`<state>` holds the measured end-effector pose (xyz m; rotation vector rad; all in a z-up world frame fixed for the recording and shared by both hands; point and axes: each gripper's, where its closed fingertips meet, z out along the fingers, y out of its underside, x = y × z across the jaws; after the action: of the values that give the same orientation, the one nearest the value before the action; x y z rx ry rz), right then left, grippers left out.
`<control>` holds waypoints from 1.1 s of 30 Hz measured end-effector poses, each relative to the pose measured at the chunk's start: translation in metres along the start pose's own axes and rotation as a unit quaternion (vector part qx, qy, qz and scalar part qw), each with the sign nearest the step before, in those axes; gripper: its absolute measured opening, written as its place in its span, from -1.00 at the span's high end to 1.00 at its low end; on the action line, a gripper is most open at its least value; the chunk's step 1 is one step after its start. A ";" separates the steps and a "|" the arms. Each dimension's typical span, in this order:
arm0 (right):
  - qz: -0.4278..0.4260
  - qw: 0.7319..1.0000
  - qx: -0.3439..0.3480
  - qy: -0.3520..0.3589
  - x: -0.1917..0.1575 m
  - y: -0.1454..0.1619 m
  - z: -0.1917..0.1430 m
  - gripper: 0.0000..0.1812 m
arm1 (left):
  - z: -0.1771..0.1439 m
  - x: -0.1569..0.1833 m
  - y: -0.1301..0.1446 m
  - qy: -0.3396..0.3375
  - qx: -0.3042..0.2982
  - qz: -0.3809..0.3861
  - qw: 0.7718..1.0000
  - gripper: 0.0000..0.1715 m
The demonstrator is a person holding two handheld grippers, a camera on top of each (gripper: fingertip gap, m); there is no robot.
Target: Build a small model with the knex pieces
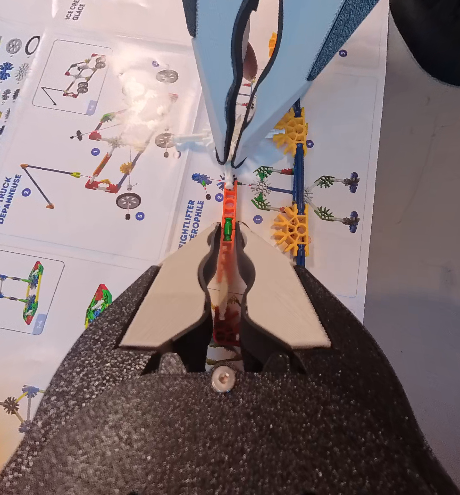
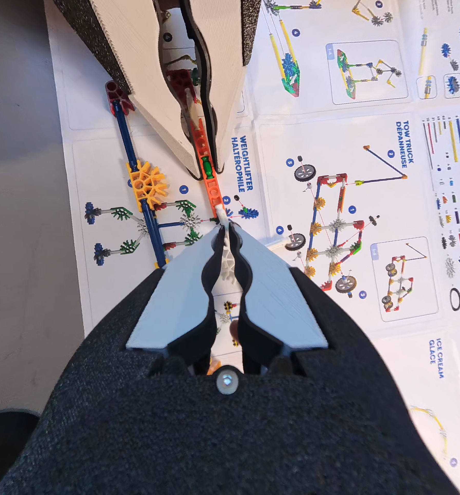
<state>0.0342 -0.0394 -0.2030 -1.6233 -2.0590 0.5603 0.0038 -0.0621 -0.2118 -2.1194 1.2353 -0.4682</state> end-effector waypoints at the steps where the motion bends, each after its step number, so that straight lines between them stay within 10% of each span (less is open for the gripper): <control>1: -0.003 1.000 -0.002 -0.001 -0.001 0.000 0.001 1.00 | 0.000 0.000 0.000 0.000 0.000 -0.002 1.000 0.91; 33: 0.084 0.995 -0.023 -0.044 -0.003 -0.002 0.003 1.00 | 0.016 0.001 -0.019 -0.016 0.005 -0.007 1.000 0.91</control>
<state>0.0318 -0.0432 -0.2043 -1.8414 -2.0225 0.6580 0.0261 -0.0510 -0.2113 -2.1202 1.1971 -0.4447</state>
